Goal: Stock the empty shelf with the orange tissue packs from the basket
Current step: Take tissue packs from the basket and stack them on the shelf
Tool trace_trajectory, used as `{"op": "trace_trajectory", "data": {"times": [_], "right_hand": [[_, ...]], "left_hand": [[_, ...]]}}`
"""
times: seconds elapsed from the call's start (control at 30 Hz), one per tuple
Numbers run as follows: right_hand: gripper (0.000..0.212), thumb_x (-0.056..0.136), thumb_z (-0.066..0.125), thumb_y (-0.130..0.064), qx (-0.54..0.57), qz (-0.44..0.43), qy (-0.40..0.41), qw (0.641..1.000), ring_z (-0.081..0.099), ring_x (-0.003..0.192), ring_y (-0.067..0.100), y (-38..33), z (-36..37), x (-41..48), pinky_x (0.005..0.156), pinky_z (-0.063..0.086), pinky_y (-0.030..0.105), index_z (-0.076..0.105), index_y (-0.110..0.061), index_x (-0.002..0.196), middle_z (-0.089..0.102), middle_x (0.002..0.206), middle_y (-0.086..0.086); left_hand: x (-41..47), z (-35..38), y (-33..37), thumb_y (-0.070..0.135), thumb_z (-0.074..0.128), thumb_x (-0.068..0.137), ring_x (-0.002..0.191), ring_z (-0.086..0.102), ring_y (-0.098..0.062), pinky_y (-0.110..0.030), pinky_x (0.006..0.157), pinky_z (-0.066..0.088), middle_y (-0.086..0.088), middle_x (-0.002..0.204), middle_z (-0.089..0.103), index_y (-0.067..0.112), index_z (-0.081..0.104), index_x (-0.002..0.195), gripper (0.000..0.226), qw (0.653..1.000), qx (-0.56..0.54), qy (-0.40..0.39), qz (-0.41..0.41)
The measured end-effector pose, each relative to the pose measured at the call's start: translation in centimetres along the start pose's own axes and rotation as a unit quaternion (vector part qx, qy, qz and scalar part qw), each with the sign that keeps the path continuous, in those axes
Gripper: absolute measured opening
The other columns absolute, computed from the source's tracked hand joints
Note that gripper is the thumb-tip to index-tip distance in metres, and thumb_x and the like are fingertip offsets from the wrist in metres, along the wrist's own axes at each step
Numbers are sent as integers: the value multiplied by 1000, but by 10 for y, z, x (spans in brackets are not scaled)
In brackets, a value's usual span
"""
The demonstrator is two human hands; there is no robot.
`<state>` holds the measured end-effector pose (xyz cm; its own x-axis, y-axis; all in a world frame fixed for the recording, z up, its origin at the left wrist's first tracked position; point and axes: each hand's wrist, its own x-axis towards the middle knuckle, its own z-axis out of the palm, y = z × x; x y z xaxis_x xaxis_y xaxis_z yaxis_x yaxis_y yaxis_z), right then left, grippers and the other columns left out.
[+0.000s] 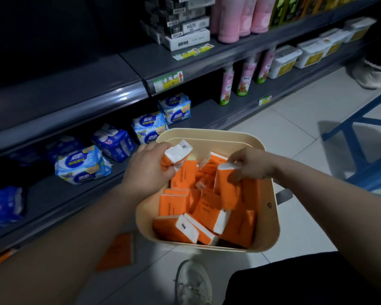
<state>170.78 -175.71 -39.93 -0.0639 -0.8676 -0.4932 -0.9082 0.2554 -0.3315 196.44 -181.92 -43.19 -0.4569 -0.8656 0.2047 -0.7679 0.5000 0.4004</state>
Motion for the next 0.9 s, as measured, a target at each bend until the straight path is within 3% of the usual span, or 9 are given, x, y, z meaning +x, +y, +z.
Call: {"op": "trace_trajectory", "data": {"times": [0.1,0.23,0.33,0.4,0.5,0.57,0.67,0.8,0.9], "right_hand": [[57,72,75,-34,66,-22,100,993,56,106,22,-19,-15,-9,91,48,36,56,-22,125,59,120,4],[56,76,72,-23,138,-52,204,968,56,107,22,-57,-26,-16,87,44,29,54,-13,128,59,122,7],[34,71,75,-25,177,-54,245,952,57,74,16,-94,-34,-19,64,44,28,63,-9,98,62,89,6],[26,70,77,-23,222,-71,246,941,51,61,13,-123,-39,-23,55,41,27,65,-4,85,59,73,6],[19,69,78,-18,282,-120,221,926,53,63,16,-169,-48,-29,61,46,30,65,-8,78,58,69,5],[18,72,76,-16,305,-149,206,918,55,63,18,-199,-54,-33,61,53,35,61,-12,82,58,71,6],[15,78,70,-17,307,-183,207,911,58,64,18,-235,-60,-35,59,54,35,60,-14,89,61,77,8],[25,82,62,-19,364,-170,188,896,65,83,28,-263,-55,-30,74,56,46,59,-8,104,66,95,16],[28,80,66,-21,383,-172,191,888,61,75,21,-278,-43,-28,64,54,39,56,-11,104,63,90,9]], "left_hand": [[-1,-31,-1,34,69,68,95,54,-24,-34,78,44,-2,102,55,21,57,104,39,999,-37,31,-20],[-8,-75,-12,33,71,65,83,54,-26,-34,70,43,-3,90,51,21,51,87,32,997,-36,68,-28],[-19,-109,-27,25,75,62,80,49,-22,-27,70,37,-3,89,47,17,46,76,33,994,-51,90,-35],[-27,-132,-38,15,77,59,84,48,-19,-20,69,30,-6,93,50,9,46,70,33,992,-75,99,-36],[-39,-165,-54,16,73,60,81,53,-19,-17,64,36,-6,91,58,6,51,69,26,986,-97,117,-64],[-49,-185,-67,19,72,61,66,52,-18,-15,54,35,-2,76,58,12,53,71,23,980,-87,140,-110],[-66,-212,-87,23,73,62,57,46,-17,-26,51,33,-2,65,53,12,46,69,31,973,-55,170,-144],[-90,-240,-109,30,74,64,59,45,-14,-24,52,32,-1,70,52,16,43,74,36,967,-29,194,-165],[-101,-253,-117,30,74,65,65,50,-14,-22,57,36,0,76,56,15,45,82,36,965,-44,198,-169]]}}
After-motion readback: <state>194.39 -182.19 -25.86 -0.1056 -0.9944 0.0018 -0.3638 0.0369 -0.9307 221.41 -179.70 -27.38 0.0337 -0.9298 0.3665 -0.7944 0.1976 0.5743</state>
